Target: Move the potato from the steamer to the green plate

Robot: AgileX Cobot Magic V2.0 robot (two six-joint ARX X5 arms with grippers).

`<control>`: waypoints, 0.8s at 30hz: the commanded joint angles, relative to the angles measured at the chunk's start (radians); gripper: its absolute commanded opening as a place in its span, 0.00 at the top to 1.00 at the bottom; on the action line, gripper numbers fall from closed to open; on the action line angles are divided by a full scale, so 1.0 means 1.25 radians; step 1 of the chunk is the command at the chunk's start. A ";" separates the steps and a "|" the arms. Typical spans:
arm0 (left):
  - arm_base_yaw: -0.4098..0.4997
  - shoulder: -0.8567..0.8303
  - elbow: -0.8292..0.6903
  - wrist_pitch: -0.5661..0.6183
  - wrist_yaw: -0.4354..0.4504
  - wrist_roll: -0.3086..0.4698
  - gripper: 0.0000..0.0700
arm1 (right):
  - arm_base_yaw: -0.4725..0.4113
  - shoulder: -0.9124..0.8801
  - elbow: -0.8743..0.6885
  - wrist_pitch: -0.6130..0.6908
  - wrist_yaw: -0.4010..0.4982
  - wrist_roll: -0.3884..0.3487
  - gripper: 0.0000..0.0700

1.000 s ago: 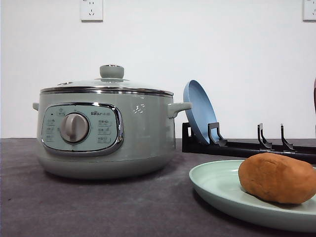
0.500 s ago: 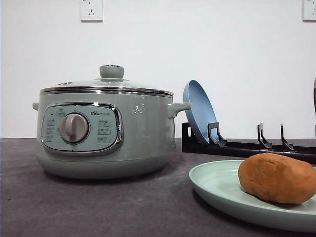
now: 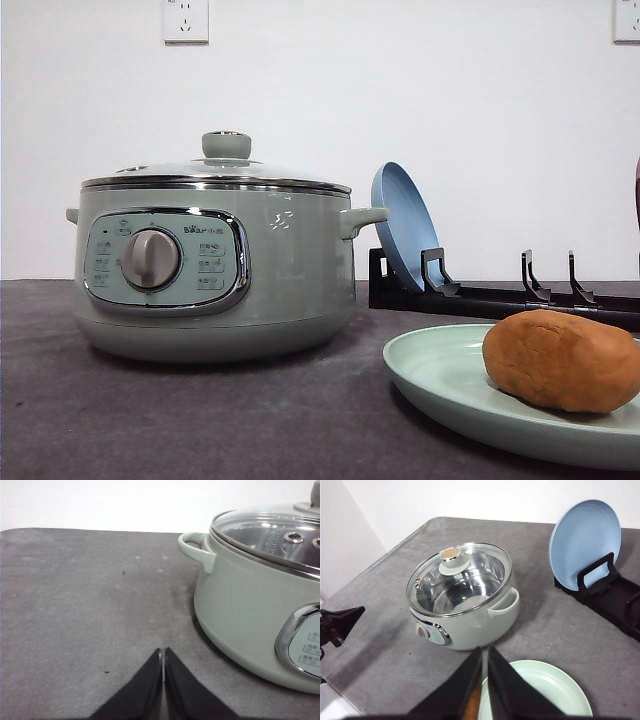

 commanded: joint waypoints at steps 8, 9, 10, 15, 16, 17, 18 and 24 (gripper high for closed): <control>0.001 -0.001 -0.016 0.004 -0.002 0.009 1.00 | 0.004 0.002 0.009 0.011 0.000 -0.009 0.99; 0.001 0.000 -0.016 0.004 -0.002 0.009 1.00 | 0.004 0.002 0.009 0.011 0.000 -0.009 0.99; 0.001 0.000 -0.016 0.004 -0.002 0.009 1.00 | 0.004 0.002 0.009 0.011 0.000 -0.009 0.99; 0.001 0.000 -0.016 0.004 -0.002 0.009 1.00 | -0.005 0.002 0.009 0.011 0.001 -0.009 0.99; 0.001 0.000 -0.016 0.004 -0.002 0.009 1.00 | -0.012 0.002 0.009 0.013 0.007 -0.011 0.99; 0.001 -0.001 -0.016 0.004 -0.002 0.009 1.00 | -0.022 0.002 0.007 0.020 0.021 -0.021 0.99; 0.001 0.000 -0.016 0.004 -0.002 0.009 1.00 | -0.032 0.001 0.006 0.023 0.027 -0.032 0.99; 0.001 0.000 -0.016 0.004 -0.002 0.009 1.00 | -0.120 -0.032 -0.067 0.070 0.063 -0.157 0.99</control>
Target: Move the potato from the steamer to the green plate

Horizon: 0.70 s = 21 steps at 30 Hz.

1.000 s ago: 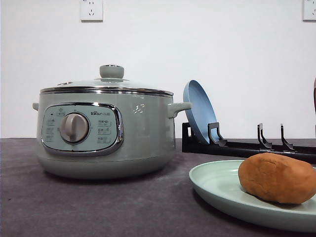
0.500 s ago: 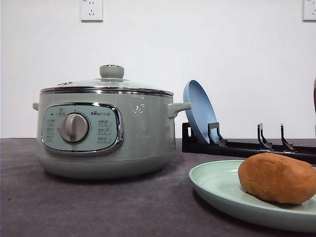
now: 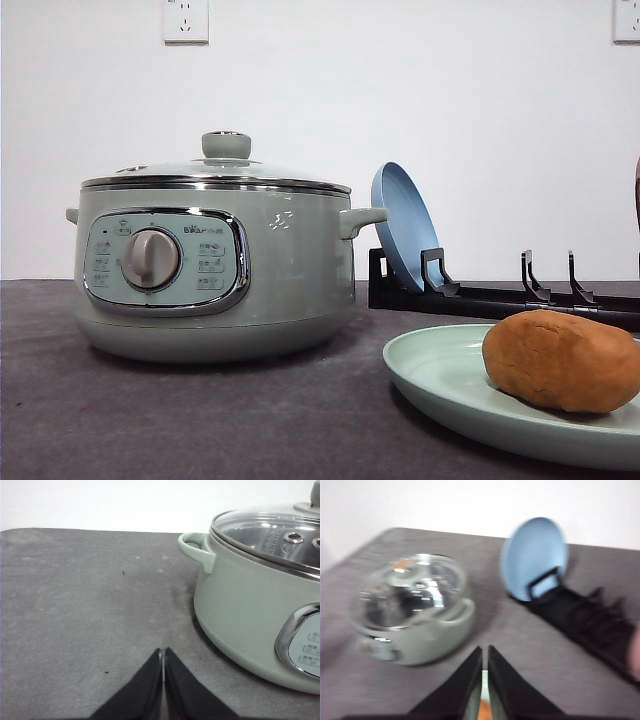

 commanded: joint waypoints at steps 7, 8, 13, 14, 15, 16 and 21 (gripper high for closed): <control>0.001 0.000 -0.016 0.004 -0.002 0.009 1.00 | -0.111 -0.095 -0.279 0.300 0.004 -0.075 0.99; 0.001 0.000 -0.016 0.004 -0.002 0.009 1.00 | -0.119 -0.113 -0.329 0.338 0.005 -0.075 0.99; 0.001 0.000 -0.016 0.004 -0.002 0.009 1.00 | -0.145 -0.215 -0.536 0.454 0.042 -0.076 0.99; 0.001 0.000 -0.016 0.004 -0.002 0.009 1.00 | -0.152 -0.240 -0.574 0.475 0.049 -0.076 0.99; 0.001 0.000 -0.016 0.004 -0.002 0.009 1.00 | -0.159 -0.261 -0.605 0.493 0.051 -0.076 0.99; 0.001 0.000 -0.016 0.004 -0.002 0.009 1.00 | -0.166 -0.282 -0.634 0.512 0.051 -0.076 0.99; 0.001 0.000 -0.016 0.004 -0.002 0.009 1.00 | -0.202 -0.360 -0.736 0.561 0.052 -0.075 0.99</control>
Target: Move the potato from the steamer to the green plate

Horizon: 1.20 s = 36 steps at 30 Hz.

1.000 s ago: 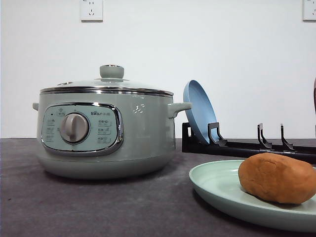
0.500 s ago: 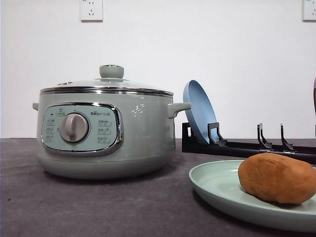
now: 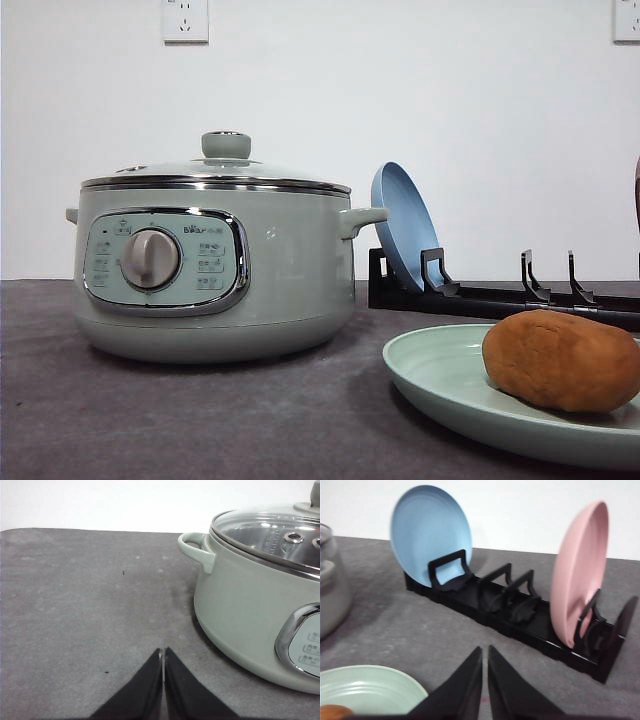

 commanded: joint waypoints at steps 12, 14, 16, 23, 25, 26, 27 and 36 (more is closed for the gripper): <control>0.001 0.000 -0.016 0.004 -0.002 0.009 1.00 | -0.034 -0.057 -0.061 -0.043 0.009 -0.002 0.99; 0.001 0.000 -0.016 0.004 -0.002 0.009 1.00 | -0.034 -0.057 -0.061 -0.043 0.011 -0.002 0.99; 0.001 0.000 -0.016 0.004 -0.002 0.009 1.00 | -0.034 -0.057 -0.061 -0.043 0.013 -0.002 0.99; 0.001 0.000 -0.016 0.004 -0.002 0.009 1.00 | -0.034 -0.057 -0.061 -0.029 0.013 -0.003 0.99; 0.001 0.000 -0.016 0.004 -0.002 0.009 1.00 | -0.034 -0.057 -0.061 -0.029 0.013 -0.002 0.99; 0.001 0.000 -0.016 0.004 -0.002 0.009 1.00 | -0.034 -0.057 -0.061 -0.029 0.013 -0.002 0.99; 0.001 0.000 -0.016 0.004 -0.002 0.009 1.00 | -0.034 -0.057 -0.061 -0.030 0.013 -0.003 0.99; 0.001 0.000 -0.016 0.004 -0.002 0.009 1.00 | -0.034 -0.057 -0.061 -0.030 0.013 -0.003 0.99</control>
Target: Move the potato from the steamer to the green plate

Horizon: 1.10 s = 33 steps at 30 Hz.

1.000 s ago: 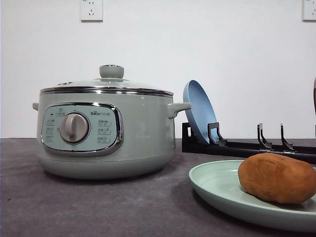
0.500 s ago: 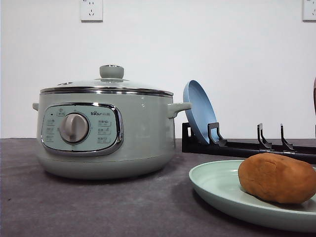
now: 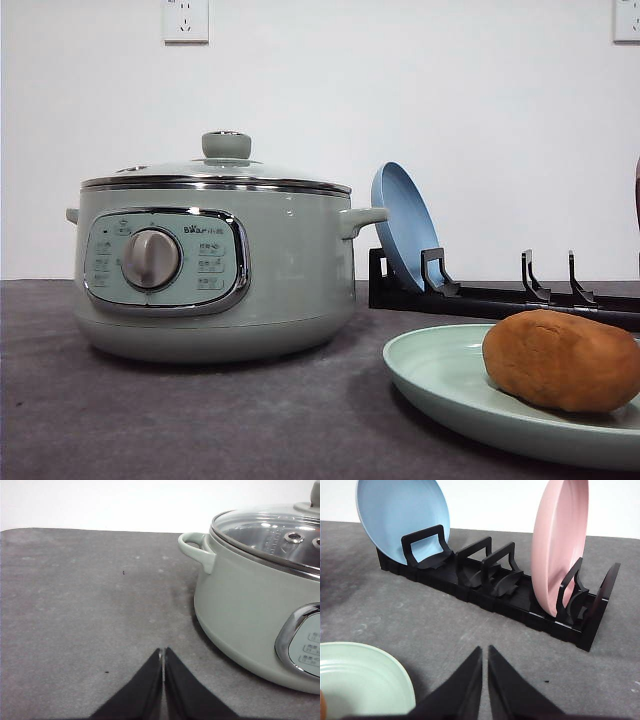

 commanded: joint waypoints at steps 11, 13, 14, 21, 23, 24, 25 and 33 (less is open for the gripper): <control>0.001 0.000 -0.016 0.004 -0.002 0.009 1.00 | -0.002 -0.002 -0.004 0.004 0.001 -0.003 0.99; 0.001 0.000 -0.016 0.004 -0.002 0.009 1.00 | -0.002 -0.002 -0.004 0.003 0.001 -0.003 0.99; 0.001 0.000 -0.016 0.004 -0.002 0.009 1.00 | -0.002 -0.002 -0.004 0.004 0.001 -0.003 0.99; 0.001 0.000 -0.016 0.004 -0.002 0.009 1.00 | -0.002 -0.002 -0.004 0.004 0.001 -0.003 0.99; 0.001 0.000 -0.016 0.004 -0.002 0.009 1.00 | -0.002 -0.002 -0.004 0.004 0.001 -0.003 0.99; 0.001 0.000 -0.016 0.004 -0.002 0.009 1.00 | -0.002 -0.002 -0.004 0.004 0.001 -0.003 0.99; 0.001 0.000 -0.016 0.004 -0.002 0.009 1.00 | -0.002 -0.002 -0.004 0.003 0.001 -0.002 0.99; 0.001 0.000 -0.016 0.004 -0.002 0.009 1.00 | -0.002 -0.002 -0.004 0.003 0.001 -0.003 0.99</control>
